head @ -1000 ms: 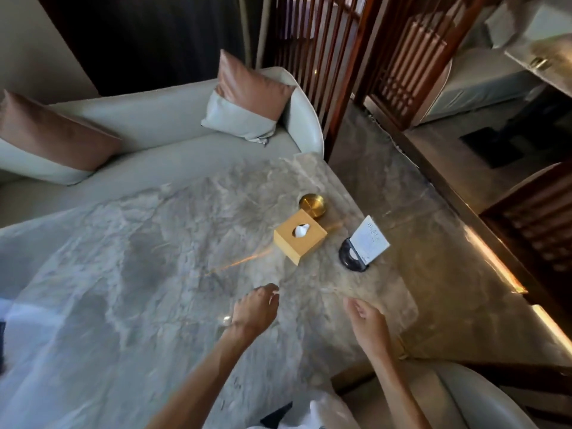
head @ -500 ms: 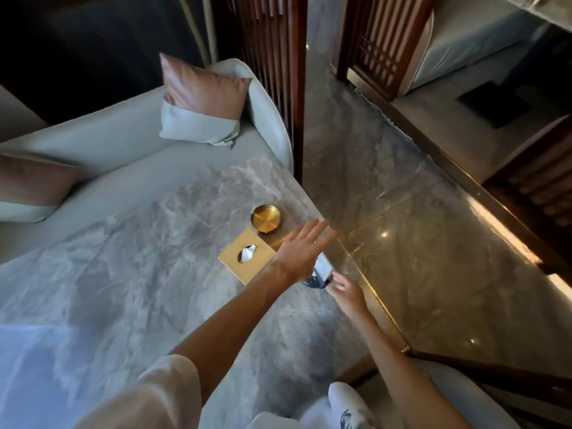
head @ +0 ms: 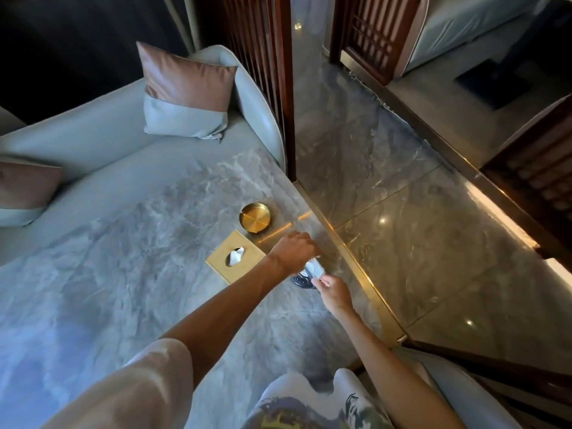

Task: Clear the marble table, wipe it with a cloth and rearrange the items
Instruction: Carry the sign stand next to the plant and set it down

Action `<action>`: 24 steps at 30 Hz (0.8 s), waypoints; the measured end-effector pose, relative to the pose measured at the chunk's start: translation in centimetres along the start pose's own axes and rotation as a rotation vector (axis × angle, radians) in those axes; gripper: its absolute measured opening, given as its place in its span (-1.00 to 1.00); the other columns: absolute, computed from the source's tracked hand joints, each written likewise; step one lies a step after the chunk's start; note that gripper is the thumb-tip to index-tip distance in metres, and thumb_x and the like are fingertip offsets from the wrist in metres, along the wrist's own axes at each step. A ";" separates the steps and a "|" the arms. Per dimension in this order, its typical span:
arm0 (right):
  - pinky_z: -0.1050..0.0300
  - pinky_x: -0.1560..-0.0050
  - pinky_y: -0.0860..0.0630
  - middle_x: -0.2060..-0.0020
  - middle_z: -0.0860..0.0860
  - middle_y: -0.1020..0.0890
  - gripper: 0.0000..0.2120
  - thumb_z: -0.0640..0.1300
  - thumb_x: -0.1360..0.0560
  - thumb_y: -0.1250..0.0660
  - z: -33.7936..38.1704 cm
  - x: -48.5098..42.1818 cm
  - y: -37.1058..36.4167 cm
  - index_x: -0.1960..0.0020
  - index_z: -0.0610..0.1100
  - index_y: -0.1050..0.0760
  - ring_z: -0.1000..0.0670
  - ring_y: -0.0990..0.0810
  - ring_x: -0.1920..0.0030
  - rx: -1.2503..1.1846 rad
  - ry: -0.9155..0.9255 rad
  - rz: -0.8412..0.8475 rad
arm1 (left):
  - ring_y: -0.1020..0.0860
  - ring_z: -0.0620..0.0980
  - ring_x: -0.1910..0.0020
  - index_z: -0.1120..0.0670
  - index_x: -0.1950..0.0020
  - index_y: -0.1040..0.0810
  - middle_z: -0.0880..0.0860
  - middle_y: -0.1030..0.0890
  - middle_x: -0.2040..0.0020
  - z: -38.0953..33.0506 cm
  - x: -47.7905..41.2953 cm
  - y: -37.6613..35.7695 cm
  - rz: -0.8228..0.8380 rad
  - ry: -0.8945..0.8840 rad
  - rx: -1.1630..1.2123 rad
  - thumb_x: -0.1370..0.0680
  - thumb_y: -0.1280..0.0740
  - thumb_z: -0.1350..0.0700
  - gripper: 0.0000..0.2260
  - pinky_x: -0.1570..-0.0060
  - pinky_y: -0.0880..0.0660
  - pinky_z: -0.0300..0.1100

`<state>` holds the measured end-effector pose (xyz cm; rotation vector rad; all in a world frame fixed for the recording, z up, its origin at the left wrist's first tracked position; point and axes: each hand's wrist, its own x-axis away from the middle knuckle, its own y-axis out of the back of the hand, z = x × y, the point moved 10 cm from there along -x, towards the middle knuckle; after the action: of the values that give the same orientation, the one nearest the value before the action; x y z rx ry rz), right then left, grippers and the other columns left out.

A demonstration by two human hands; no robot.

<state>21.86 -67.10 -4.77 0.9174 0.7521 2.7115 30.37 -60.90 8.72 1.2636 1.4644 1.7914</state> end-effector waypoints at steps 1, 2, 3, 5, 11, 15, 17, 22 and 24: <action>0.09 0.34 -0.33 0.44 0.05 -0.51 -0.64 -0.01 -0.52 -0.31 0.3 0.1 0.1 0.42 0.02 -0.35 -0.06 -0.51 0.31 0.015 0.013 -0.008 | -0.47 0.06 -0.30 -0.03 -0.37 -0.51 -0.02 -0.57 -0.31 0.1 0.3 0.0 -0.007 0.009 0.002 -0.58 -0.28 0.26 -0.62 -0.32 -0.38 -0.05; 0.12 0.34 -0.31 0.45 0.07 -0.49 -0.66 -0.01 -0.53 -0.30 0.8 0.5 0.3 0.41 0.03 -0.38 -0.03 -0.49 0.32 0.018 0.026 -0.014 | -0.47 0.06 -0.30 -0.02 -0.38 -0.49 -0.01 -0.57 -0.31 0.4 0.6 0.1 -0.016 0.025 0.020 -0.59 -0.27 0.27 -0.61 -0.30 -0.39 -0.05; 0.13 0.33 -0.35 0.40 0.09 -0.54 -0.73 -0.01 -0.54 -0.29 1.0 0.6 0.6 0.34 0.02 -0.49 0.00 -0.52 0.28 0.006 0.029 -0.019 | -0.47 0.06 -0.31 0.00 -0.39 -0.48 0.01 -0.56 -0.32 0.8 1.0 0.3 -0.029 0.052 0.054 -0.59 -0.27 0.27 -0.61 -0.29 -0.40 -0.06; 0.10 0.14 -0.54 0.18 0.07 -0.68 -0.83 -0.02 -0.53 -0.32 1.3 0.7 0.6 0.05 -0.06 -0.65 0.03 -0.63 0.13 -0.083 0.046 -0.004 | -0.48 0.09 -0.32 0.04 -0.38 -0.49 0.06 -0.57 -0.31 2.2 2.1 0.5 -0.043 0.130 0.203 -0.60 -0.27 0.23 -0.64 -0.25 -0.42 -0.06; 0.22 -0.10 -0.54 -0.03 0.01 -0.71 -0.76 -0.09 -0.52 -0.38 5.8 4.2 -2.2 -0.17 -0.11 -0.62 0.02 -0.65 -0.11 -0.541 0.034 0.287 | -0.61 0.16 -0.05 0.13 -0.24 -0.58 0.16 -0.66 -0.10 9.1 11.0 -0.4 -0.133 0.435 0.848 -0.63 -0.25 0.12 -0.77 -0.06 -0.52 0.00; -0.23 -0.41 -0.34 -0.37 0.02 -0.50 -0.43 0.06 -0.53 -0.36 8.1 8.8 -9.3 -0.48 0.04 -0.26 -0.05 -0.48 -0.37 -0.805 -0.131 0.611 | -0.59 0.11 0.09 0.16 -0.02 -0.60 0.15 -0.65 0.05 13.5 21.5 -2.0 -0.270 0.633 1.053 -0.62 -0.29 0.10 -0.84 0.07 -0.50 -0.04; -0.30 -0.46 -0.22 -0.44 -0.07 -0.41 -0.45 0.06 -0.59 -0.27 10.3 12.2 -13.8 -0.51 0.02 -0.19 -0.14 -0.38 -0.44 -0.854 -0.143 0.771 | -0.60 0.10 0.08 0.19 -0.06 -0.61 0.17 -0.67 0.02 14.9 27.2 -3.2 -0.324 0.704 1.090 -0.63 -0.28 0.12 -0.82 0.05 -0.53 -0.05; -0.12 -0.28 -0.47 -0.36 -0.21 -0.48 -0.57 -0.23 -0.57 -0.29 14.9 20.3 -24.1 -0.42 -0.17 -0.32 -0.21 -0.45 -0.38 -0.798 -0.140 0.899 | -0.67 0.13 0.02 0.12 -0.08 -0.60 0.16 -0.70 -0.02 17.2 41.9 -6.4 -0.423 0.814 1.131 -0.62 -0.29 0.08 -0.84 -0.02 -0.61 0.10; -0.16 -0.35 -0.43 -0.35 -0.25 -0.49 -0.50 -0.26 -0.52 -0.35 16.1 23.4 -28.3 -0.43 -0.21 -0.32 -0.24 -0.45 -0.37 -0.731 -0.145 0.943 | -0.68 0.10 0.06 0.08 -0.07 -0.58 0.12 -0.70 0.01 17.6 47.7 -6.9 -0.493 0.851 1.177 -0.61 -0.31 0.05 -0.86 0.04 -0.63 0.05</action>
<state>13.35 -28.82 3.69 1.4466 -0.9019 3.1228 23.44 -10.96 18.33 0.3210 3.2104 1.0632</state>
